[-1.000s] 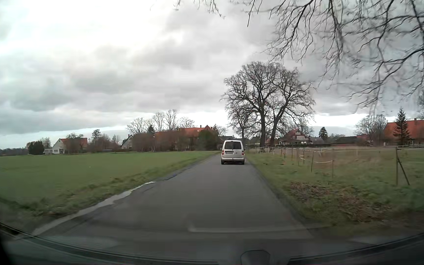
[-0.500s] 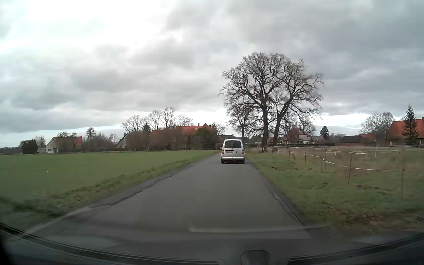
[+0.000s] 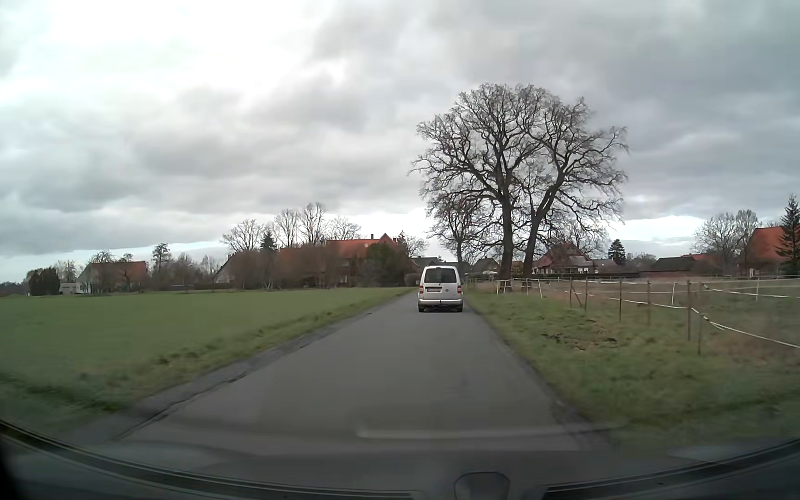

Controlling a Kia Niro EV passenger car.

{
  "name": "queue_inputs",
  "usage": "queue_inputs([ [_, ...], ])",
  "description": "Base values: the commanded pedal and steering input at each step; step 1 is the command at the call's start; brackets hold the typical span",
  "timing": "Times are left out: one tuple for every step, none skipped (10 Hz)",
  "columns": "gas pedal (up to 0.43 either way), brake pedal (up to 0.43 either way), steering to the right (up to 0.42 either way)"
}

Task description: Follow the waypoints while adhering to traffic rules and regulations

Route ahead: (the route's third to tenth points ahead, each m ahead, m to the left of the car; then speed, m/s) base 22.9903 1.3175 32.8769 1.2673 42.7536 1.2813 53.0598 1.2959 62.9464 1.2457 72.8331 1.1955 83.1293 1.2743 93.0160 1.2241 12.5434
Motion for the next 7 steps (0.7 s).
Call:
queue_inputs([
  [0.138,0.000,0.000],
  [0.138,0.000,0.001],
  [0.138,0.000,0.001],
  [0.130,0.000,0.001],
  [0.130,0.000,0.001],
  [0.130,0.000,0.001],
  [0.079,0.000,0.001],
])
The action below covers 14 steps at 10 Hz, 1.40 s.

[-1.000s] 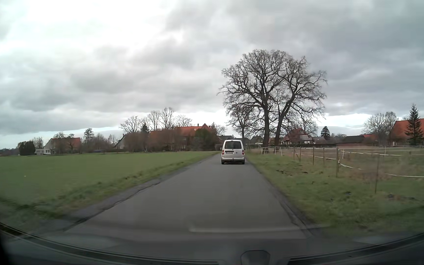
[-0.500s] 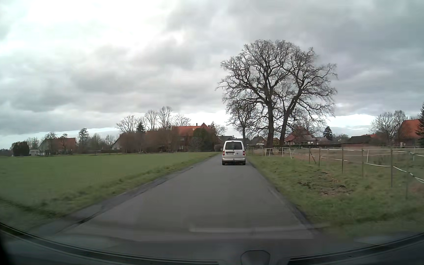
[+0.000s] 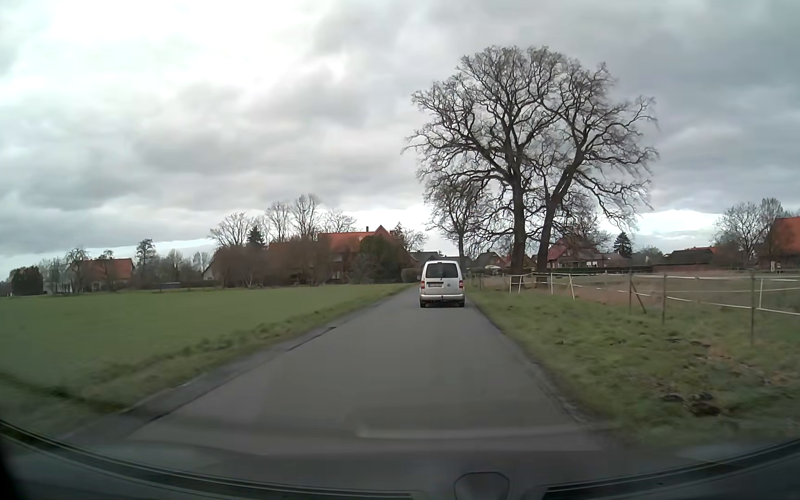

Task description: Follow the waypoints while adhering to traffic rules and regulations

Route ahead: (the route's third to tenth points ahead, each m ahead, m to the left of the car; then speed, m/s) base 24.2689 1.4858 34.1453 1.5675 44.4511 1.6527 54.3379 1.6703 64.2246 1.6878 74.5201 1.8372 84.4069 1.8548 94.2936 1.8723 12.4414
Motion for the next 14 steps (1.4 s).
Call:
queue_inputs([
  [0.059,0.000,0.001],
  [0.059,0.000,0.002],
  [0.059,0.000,0.003],
  [0.059,0.000,0.003],
  [0.059,0.000,0.003],
  [0.059,0.000,0.003],
  [0.067,0.000,0.002],
  [0.079,0.000,0.003],
  [0.079,0.000,0.003],
  [0.079,0.000,0.002],
  [0.079,0.000,0.002],
  [0.079,0.000,0.002],
  [0.079,0.000,0.001],
  [0.079,0.000,0.000],
])
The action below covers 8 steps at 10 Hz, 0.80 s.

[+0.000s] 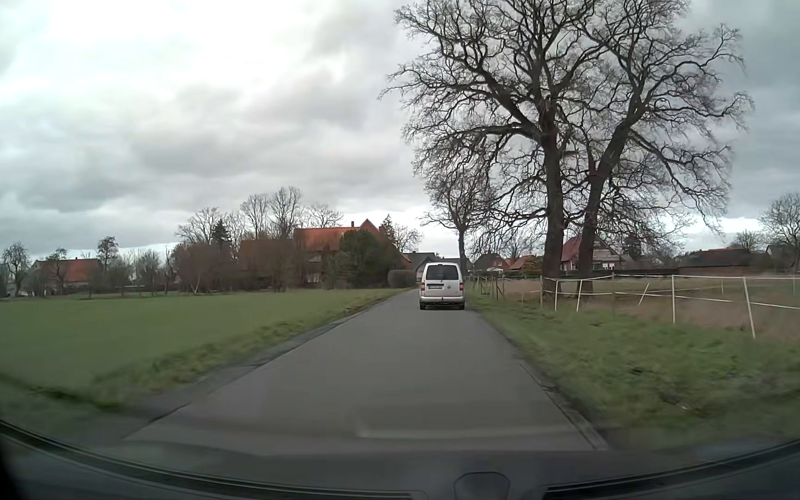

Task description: Follow the waypoints while adhering to traffic rules and regulations

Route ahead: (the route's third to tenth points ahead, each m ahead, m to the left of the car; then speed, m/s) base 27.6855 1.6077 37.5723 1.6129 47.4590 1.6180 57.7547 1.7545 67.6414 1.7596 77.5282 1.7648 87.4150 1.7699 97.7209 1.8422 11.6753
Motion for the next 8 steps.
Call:
queue_inputs([
  [0.079,0.000,0.001],
  [0.079,0.000,0.000],
  [0.079,0.000,0.000],
  [0.079,0.000,0.001],
  [0.079,0.000,0.000],
  [0.079,0.000,0.000],
  [0.079,0.000,0.001],
  [0.079,0.000,0.000],
])
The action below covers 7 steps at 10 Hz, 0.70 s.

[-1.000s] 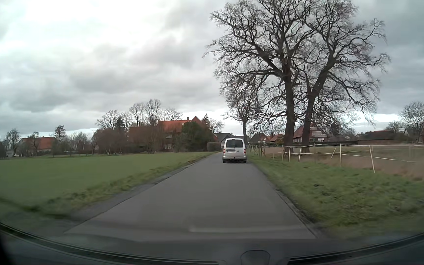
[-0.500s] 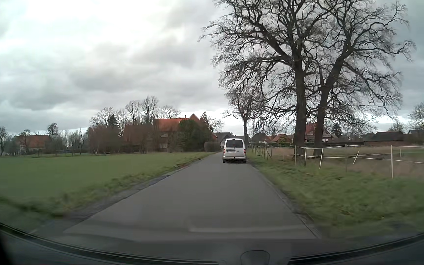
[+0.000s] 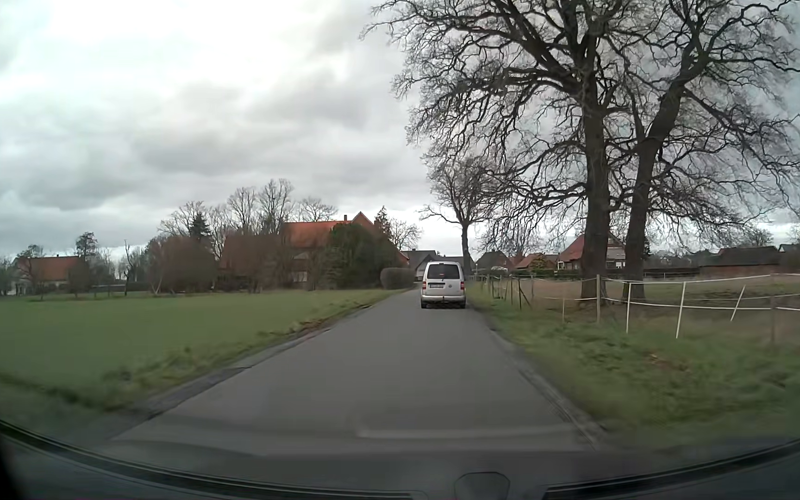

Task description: Follow the waypoints while adhering to traffic rules and regulations

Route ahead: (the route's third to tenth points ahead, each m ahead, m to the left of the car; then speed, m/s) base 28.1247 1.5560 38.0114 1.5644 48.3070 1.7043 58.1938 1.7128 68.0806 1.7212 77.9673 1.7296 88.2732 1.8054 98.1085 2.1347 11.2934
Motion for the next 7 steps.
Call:
queue_inputs([
  [0.079,0.000,0.000],
  [0.079,0.000,0.001],
  [0.079,0.000,0.001],
  [0.079,0.000,0.001],
  [0.079,0.000,0.001],
  [0.079,0.000,0.001],
  [0.079,0.000,0.001],
])
